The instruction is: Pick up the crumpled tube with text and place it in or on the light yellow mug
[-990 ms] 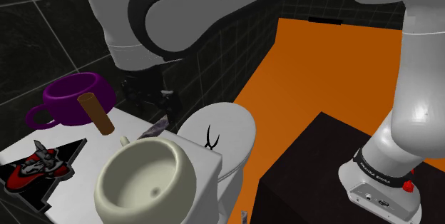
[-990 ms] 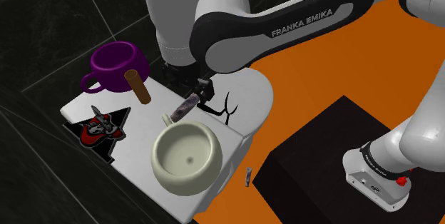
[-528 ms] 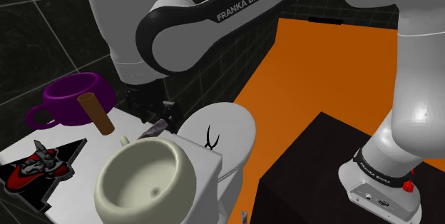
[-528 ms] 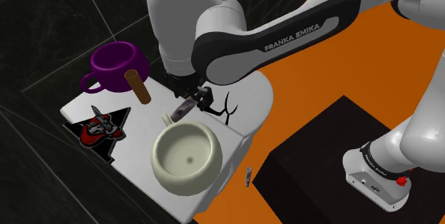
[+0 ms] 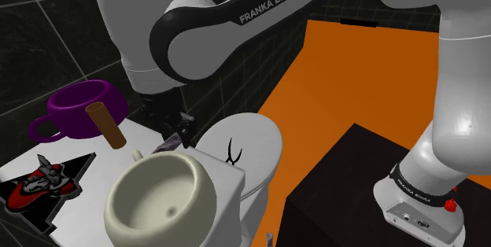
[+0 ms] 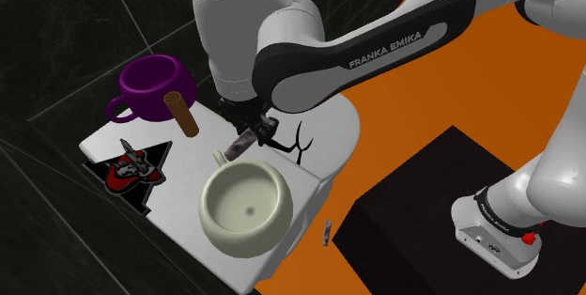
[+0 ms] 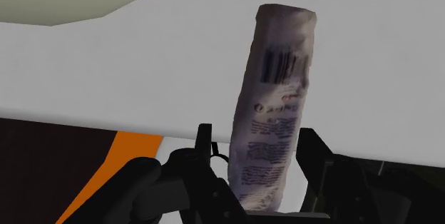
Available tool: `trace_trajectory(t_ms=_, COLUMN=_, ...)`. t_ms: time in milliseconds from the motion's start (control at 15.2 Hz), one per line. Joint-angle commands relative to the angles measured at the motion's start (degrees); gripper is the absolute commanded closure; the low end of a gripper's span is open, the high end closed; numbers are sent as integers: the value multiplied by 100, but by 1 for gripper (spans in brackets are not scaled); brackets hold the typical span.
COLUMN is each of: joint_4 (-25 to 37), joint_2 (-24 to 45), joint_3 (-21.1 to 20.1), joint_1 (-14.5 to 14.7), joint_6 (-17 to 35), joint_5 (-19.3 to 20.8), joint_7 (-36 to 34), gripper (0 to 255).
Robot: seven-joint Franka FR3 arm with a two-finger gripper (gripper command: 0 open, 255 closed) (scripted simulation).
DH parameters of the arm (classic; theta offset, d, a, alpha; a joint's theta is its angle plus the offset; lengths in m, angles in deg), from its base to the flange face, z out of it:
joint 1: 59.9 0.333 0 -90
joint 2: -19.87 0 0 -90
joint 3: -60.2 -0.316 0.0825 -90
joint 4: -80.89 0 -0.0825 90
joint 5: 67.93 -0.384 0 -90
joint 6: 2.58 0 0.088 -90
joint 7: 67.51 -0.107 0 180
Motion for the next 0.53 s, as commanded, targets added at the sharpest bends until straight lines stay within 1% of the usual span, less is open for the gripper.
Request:
trace_trajectory(t_ms=0, joint_4=-17, joint_2=23, joint_3=19, joint_1=-6, joint_6=77, joint_5=9, joint_7=-1, gripper=255)
trace_trajectory(t_ms=462, joint_4=-10, joint_2=32, joint_3=12, joint_1=-10, joint_6=72, joint_5=18, joint_7=-5, gripper=255)
